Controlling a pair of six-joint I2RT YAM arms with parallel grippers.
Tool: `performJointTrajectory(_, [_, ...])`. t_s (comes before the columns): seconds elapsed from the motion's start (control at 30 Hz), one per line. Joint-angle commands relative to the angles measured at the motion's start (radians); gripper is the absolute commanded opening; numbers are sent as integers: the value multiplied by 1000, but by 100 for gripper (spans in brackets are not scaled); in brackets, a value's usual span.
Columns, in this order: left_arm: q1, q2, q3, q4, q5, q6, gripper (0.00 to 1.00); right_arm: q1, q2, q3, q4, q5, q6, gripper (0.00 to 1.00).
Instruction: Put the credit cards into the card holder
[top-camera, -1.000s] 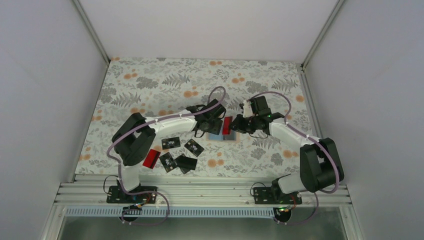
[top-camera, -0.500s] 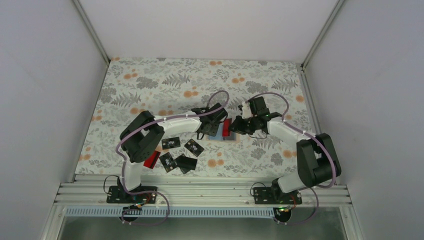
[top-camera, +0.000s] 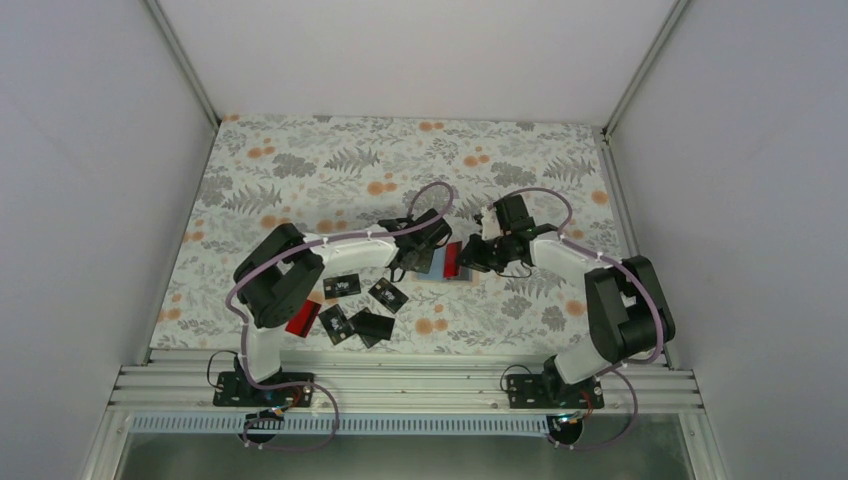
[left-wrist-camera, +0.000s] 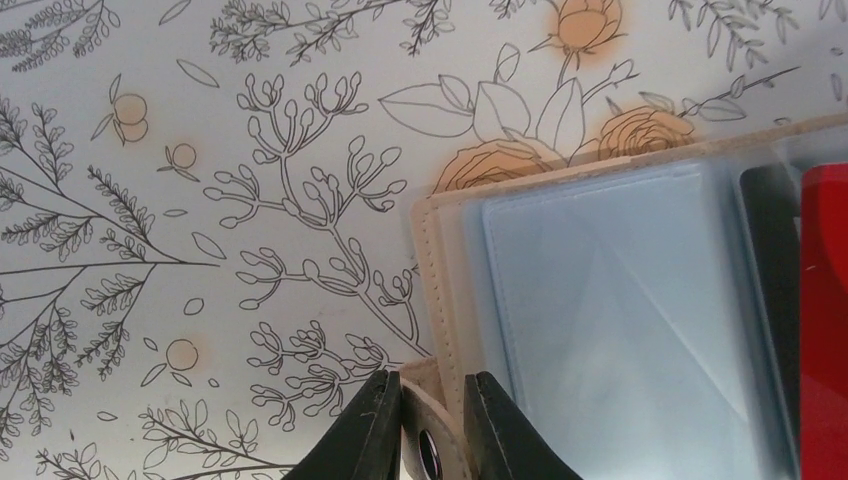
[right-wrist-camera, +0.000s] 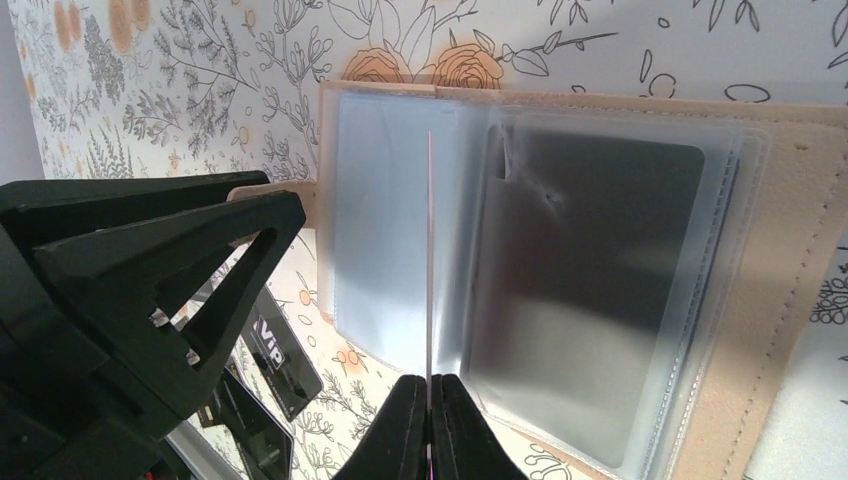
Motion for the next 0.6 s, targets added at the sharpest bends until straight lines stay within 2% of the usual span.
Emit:
performJointTrajectory(0.0, [-5, -22, -26, 25, -7, -25, 17, -8, 20, 19, 24, 0, -5, 4])
performJointTrajectory(0.57, [-3, -19, -55, 30, -2, -36, 17, -22, 57, 2, 78, -21, 34, 4])
